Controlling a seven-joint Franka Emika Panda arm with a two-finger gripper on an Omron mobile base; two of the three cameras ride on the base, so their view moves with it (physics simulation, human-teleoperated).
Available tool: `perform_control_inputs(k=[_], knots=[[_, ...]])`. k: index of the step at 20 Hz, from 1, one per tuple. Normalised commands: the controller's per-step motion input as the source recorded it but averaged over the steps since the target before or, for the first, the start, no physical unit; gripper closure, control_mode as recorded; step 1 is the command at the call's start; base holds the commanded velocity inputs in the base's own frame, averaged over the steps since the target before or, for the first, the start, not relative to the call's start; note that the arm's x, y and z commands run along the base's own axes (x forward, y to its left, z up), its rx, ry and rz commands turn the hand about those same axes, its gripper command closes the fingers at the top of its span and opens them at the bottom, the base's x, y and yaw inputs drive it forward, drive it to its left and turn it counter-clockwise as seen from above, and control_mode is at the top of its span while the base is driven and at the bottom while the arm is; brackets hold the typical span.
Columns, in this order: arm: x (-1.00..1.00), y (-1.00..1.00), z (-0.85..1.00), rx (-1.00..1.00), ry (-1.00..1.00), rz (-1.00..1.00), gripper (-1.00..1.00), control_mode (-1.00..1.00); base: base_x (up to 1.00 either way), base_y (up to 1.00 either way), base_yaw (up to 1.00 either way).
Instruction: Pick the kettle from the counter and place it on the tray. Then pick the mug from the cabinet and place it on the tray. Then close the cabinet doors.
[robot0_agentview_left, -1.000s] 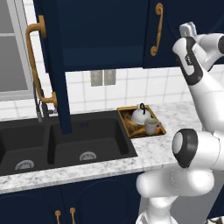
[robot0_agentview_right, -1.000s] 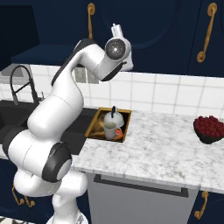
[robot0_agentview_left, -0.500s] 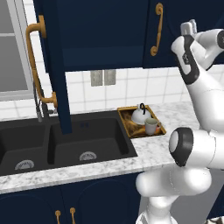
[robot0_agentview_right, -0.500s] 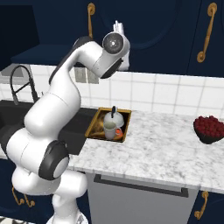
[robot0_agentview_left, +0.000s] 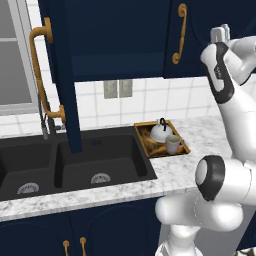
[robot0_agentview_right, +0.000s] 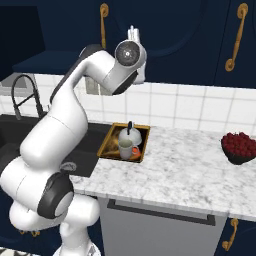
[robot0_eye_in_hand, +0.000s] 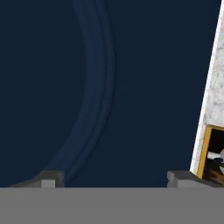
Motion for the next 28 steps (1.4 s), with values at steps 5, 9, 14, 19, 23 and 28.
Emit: perform_control_inputs(k=[5,9,14,19,23,28], knots=[[-0.86,0.01,0.36,-0.12,0.01,0.00,-1.00,-1.00,0.00,0.00,0.00],[-1.00,0.46,0.19,-0.28,0.08,0.00,-1.00,-1.00,0.00,0.00,0.00],[-0.92,0.64,-0.07,-0.22,0.02,0.10,-1.00,-1.00,0.00,0.00,0.00],[-0.25,0.45,-0.38,-0.14,0.05,0.14,-1.00,-1.00,0.00,0.00,0.00],[0.00,0.17,-0.29,-0.04,0.08,0.02,-1.00,-1.00,0.00,0.00,0.00],[-0.18,0.26,-0.29,-0.08,0.07,0.04,-1.00,-1.00,0.00,0.00,0.00]])
